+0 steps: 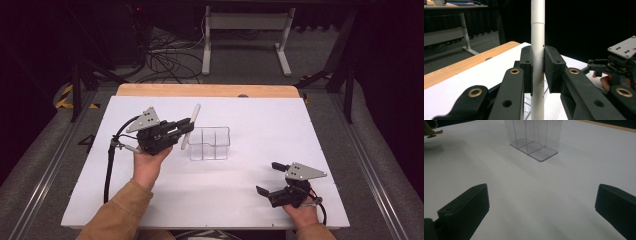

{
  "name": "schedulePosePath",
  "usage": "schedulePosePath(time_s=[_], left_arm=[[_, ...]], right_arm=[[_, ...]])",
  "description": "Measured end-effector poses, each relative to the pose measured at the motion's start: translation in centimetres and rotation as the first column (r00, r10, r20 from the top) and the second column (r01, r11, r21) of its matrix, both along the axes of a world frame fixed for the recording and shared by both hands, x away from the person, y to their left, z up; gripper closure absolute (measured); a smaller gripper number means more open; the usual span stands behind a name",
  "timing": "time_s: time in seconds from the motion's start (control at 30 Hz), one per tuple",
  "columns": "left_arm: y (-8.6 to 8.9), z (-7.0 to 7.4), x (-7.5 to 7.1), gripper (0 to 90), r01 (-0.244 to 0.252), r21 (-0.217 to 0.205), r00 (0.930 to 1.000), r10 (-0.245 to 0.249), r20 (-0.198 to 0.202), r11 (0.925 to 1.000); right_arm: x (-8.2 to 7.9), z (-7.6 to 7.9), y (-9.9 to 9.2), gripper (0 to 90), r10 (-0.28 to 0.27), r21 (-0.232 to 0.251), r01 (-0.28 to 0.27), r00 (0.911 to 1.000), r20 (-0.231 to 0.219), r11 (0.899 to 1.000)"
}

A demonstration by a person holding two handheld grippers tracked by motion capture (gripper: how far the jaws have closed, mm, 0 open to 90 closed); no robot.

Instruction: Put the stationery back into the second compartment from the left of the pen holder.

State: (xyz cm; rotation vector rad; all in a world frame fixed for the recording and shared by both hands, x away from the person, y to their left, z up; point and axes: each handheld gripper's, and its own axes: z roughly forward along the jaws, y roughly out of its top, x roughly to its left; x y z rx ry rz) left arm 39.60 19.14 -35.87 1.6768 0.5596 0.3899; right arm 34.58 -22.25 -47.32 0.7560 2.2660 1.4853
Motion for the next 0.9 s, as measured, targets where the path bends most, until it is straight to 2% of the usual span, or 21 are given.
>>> schedulePosePath(time_s=[0.53,0.9], left_arm=[[-3.3,-0.5,2.4,78.5,-0.006,-0.021,0.9998,0.006,0.018,0.9998],[-4.9,-1.7,3.5,78.5,-0.005,-0.036,1.0,0.005,0.004,0.9993]], right_arm=[[-0.1,0.0,0.0,0.0,0.0,-0.001,0.0,1.0,-0.001,1.0],[-0.1,0.0,-0.1,0.0,0.002,0.0,-0.002,1.0,0.002,1.0]])
